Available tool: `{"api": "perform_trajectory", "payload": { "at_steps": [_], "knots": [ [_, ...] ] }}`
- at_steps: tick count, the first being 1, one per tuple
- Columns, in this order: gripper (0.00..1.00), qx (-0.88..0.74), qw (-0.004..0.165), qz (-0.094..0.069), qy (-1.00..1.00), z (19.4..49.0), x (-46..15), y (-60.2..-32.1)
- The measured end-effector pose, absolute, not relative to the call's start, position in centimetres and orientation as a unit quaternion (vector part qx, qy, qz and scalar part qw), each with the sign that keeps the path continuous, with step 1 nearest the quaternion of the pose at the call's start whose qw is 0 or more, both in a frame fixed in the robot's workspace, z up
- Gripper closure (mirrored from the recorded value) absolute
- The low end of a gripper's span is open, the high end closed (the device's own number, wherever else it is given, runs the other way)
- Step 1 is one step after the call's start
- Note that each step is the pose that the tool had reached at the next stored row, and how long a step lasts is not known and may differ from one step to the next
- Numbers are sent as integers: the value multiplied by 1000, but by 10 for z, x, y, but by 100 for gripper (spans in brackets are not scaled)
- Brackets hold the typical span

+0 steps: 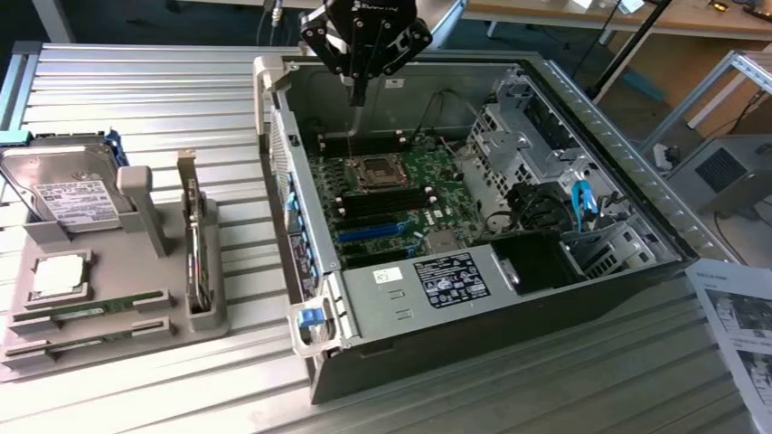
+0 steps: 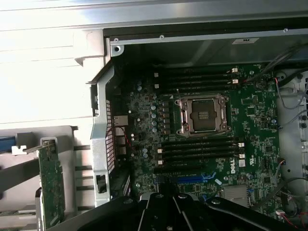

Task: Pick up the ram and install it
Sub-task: 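Reach for the ram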

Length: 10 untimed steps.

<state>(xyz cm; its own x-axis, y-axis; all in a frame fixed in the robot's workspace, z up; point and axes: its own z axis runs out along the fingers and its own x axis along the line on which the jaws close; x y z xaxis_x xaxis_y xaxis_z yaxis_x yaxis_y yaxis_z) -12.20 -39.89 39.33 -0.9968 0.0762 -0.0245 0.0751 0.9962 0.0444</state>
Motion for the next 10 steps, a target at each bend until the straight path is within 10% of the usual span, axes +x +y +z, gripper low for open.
{"api": "perform_trajectory", "payload": {
  "at_steps": [10],
  "knots": [
    [89,38,13,22,999,393,-132,-399]
  ]
}}
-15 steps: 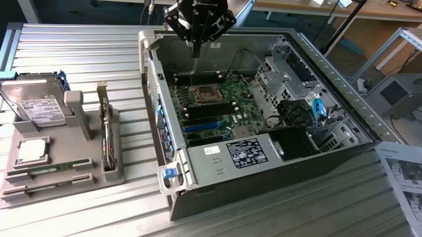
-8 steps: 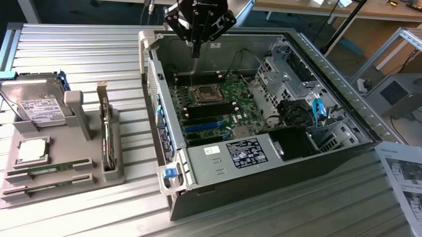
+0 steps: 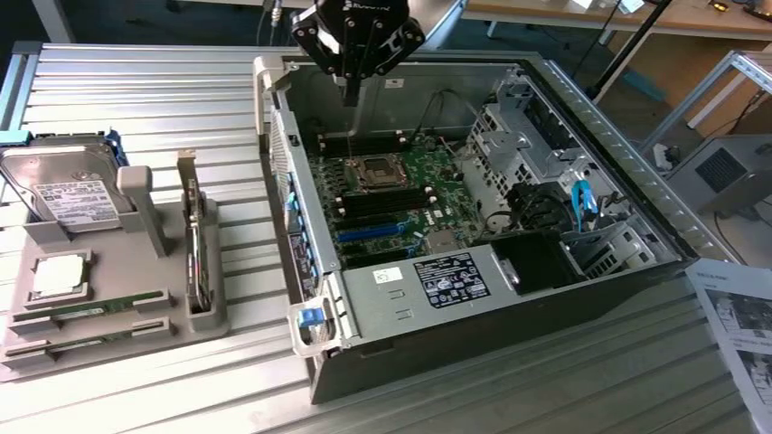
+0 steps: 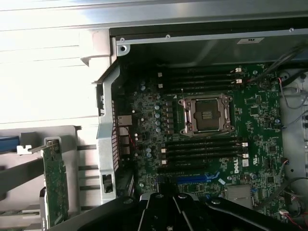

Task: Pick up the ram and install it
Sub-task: 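Reach for the ram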

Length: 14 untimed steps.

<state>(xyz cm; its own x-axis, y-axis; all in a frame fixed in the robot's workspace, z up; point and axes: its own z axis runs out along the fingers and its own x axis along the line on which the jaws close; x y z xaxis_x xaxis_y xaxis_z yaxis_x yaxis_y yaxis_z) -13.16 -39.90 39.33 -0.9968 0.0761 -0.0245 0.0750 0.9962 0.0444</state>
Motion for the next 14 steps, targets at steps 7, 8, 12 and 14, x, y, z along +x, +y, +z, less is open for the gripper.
{"api": "perform_trajectory", "payload": {
  "at_steps": [7,8,12,14],
  "knots": [
    [89,38,13,22,999,393,-151,-399],
    [89,38,13,22,999,393,-155,-399],
    [89,38,13,22,999,393,-171,-399],
    [89,38,13,22,999,393,-178,-399]
  ]
}}
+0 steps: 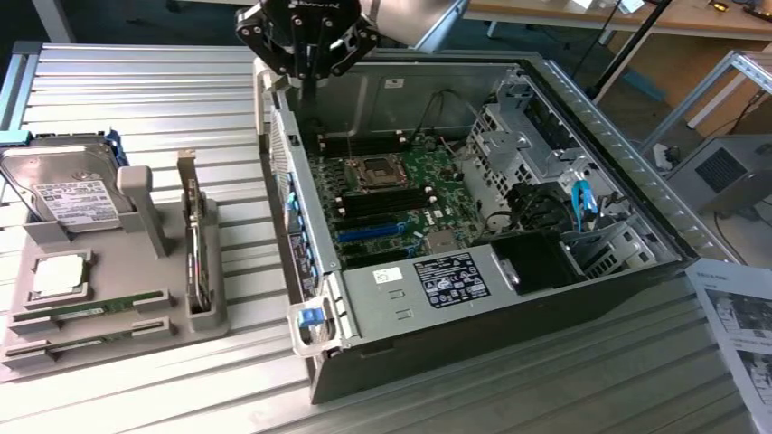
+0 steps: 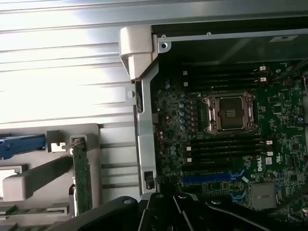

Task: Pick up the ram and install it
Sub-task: 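Reach for the ram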

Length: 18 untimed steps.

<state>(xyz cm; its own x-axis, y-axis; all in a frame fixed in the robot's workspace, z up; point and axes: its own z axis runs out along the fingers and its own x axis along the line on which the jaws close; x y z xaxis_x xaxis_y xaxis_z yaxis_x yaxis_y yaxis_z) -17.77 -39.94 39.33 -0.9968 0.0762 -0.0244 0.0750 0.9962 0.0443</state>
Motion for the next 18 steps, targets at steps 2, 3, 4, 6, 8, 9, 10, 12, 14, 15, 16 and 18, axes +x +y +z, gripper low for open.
{"api": "perform_trajectory", "payload": {
  "at_steps": [2,3,4,6,8,9,10,12,14,15,16,18],
  "knots": [
    [89,38,13,22,999,393,-185,-399],
    [89,38,13,22,999,393,-188,-399],
    [89,38,13,22,999,393,-192,-399],
    [89,38,13,22,999,393,-198,-400],
    [89,38,13,22,999,393,-205,-400],
    [89,38,13,22,999,393,-209,-400],
    [89,38,13,22,999,393,-212,-400],
    [89,38,13,22,999,393,-221,-400],
    [89,38,13,22,999,393,-226,-400],
    [89,38,13,22,999,393,-229,-400],
    [89,38,13,22,999,393,-232,-400],
    [89,38,13,22,999,393,-237,-400]
  ]
}}
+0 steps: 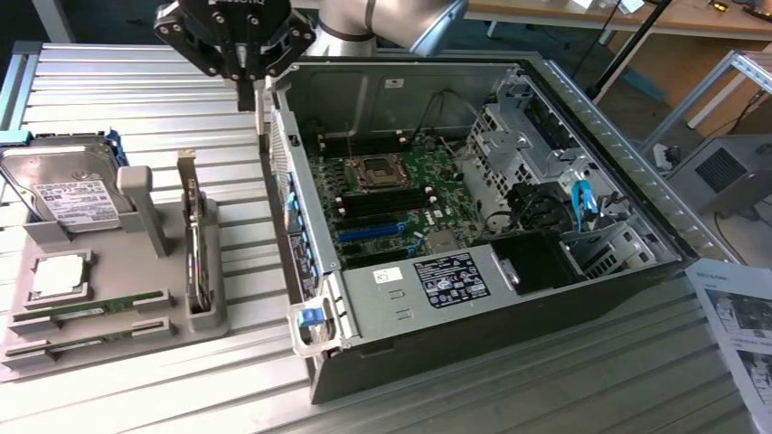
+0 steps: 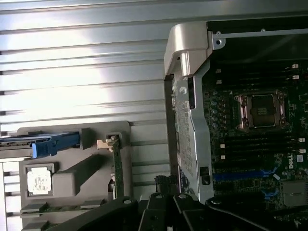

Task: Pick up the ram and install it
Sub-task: 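Reach for the ram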

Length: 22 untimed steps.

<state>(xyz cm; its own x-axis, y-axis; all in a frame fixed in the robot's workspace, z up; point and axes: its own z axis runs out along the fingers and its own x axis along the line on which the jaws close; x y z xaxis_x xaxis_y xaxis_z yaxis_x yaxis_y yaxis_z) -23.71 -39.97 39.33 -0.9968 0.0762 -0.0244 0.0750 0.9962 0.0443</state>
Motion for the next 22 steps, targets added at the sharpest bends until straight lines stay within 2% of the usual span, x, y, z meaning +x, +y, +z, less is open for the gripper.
{"api": "perform_trajectory", "payload": {
  "at_steps": [22],
  "knots": [
    [89,38,13,22,999,393,-287,-401]
  ]
}}
